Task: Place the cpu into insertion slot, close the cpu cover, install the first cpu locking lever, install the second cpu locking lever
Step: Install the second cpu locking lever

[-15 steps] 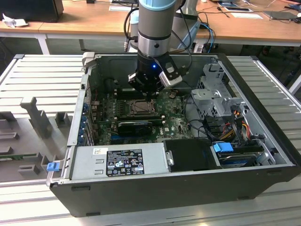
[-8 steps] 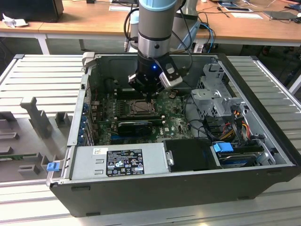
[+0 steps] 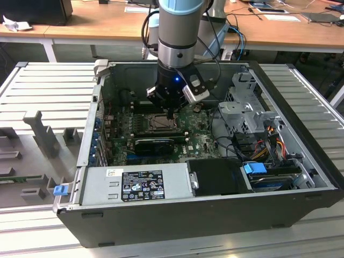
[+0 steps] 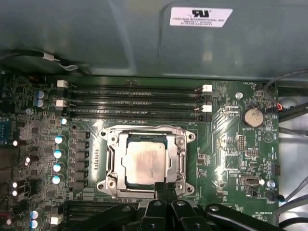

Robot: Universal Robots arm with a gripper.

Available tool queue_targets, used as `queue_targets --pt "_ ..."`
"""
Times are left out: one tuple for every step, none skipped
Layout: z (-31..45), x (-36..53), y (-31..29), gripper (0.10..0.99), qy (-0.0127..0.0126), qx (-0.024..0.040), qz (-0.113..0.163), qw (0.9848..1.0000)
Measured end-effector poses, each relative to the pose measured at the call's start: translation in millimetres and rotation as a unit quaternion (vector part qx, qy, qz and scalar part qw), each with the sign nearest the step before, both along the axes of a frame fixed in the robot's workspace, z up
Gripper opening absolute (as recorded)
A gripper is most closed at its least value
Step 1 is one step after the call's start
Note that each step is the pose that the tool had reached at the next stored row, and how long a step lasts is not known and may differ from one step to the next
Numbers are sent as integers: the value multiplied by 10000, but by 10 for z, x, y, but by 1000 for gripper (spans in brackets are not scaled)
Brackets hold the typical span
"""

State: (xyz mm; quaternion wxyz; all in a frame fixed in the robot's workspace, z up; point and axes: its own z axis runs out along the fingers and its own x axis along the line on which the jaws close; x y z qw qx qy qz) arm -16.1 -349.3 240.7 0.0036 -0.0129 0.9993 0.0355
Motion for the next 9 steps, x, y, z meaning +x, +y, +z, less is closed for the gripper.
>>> queue_targets --pt "0 0 -30 106 1 10 0 10000" --pt "0 0 -51 106 2 19 0 10000" --pt "-1 0 -71 106 2 26 1 10000" --pt "-2 0 -80 106 2 27 3 10000" --pt "-3 0 -89 106 2 27 7 10000" --pt "-4 0 -100 106 2 27 13 10000" --pt "-5 0 -105 106 2 28 15 10000" --pt "-5 -1 -110 106 2 28 16 10000" --pt "-6 -2 -122 106 2 27 18 10000"
